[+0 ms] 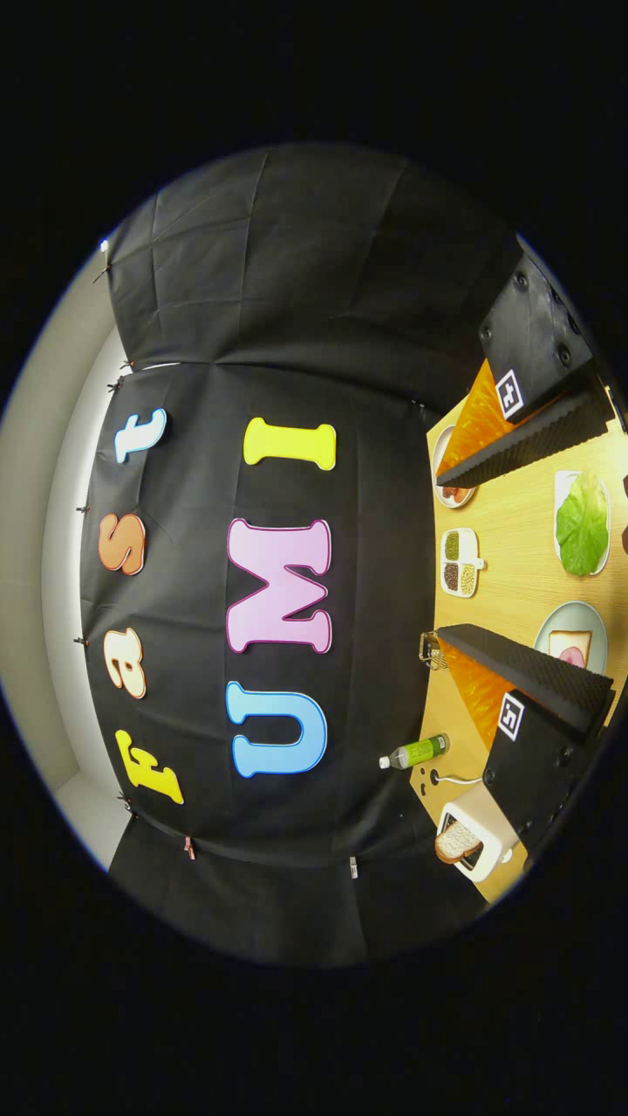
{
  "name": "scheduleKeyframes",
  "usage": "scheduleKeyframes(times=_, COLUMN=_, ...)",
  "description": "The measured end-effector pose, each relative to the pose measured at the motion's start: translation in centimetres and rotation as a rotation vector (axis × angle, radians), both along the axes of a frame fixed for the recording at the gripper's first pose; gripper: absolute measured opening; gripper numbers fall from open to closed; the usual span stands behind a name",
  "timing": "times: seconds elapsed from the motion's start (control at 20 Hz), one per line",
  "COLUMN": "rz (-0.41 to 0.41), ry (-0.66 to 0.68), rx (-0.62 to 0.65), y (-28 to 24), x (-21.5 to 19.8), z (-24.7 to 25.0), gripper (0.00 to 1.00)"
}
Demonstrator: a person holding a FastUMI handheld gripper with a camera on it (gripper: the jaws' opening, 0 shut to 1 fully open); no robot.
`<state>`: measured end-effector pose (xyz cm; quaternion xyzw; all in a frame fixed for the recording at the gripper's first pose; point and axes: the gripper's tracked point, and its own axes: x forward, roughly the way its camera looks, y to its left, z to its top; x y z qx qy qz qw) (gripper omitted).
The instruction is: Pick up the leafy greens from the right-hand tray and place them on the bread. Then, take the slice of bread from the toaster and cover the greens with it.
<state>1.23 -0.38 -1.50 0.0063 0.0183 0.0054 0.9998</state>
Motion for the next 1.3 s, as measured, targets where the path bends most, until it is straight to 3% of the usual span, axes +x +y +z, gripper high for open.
scheduleKeyframes(times=0.7, rz=0.027, ry=0.066, rx=0.003, y=-0.2, x=0.9, z=-2.6, gripper=0.97)
scheduleKeyframes(times=1.3, rz=0.026, ry=0.301, rx=0.028, y=-3.4, x=1.5, z=-12.1, gripper=0.98)
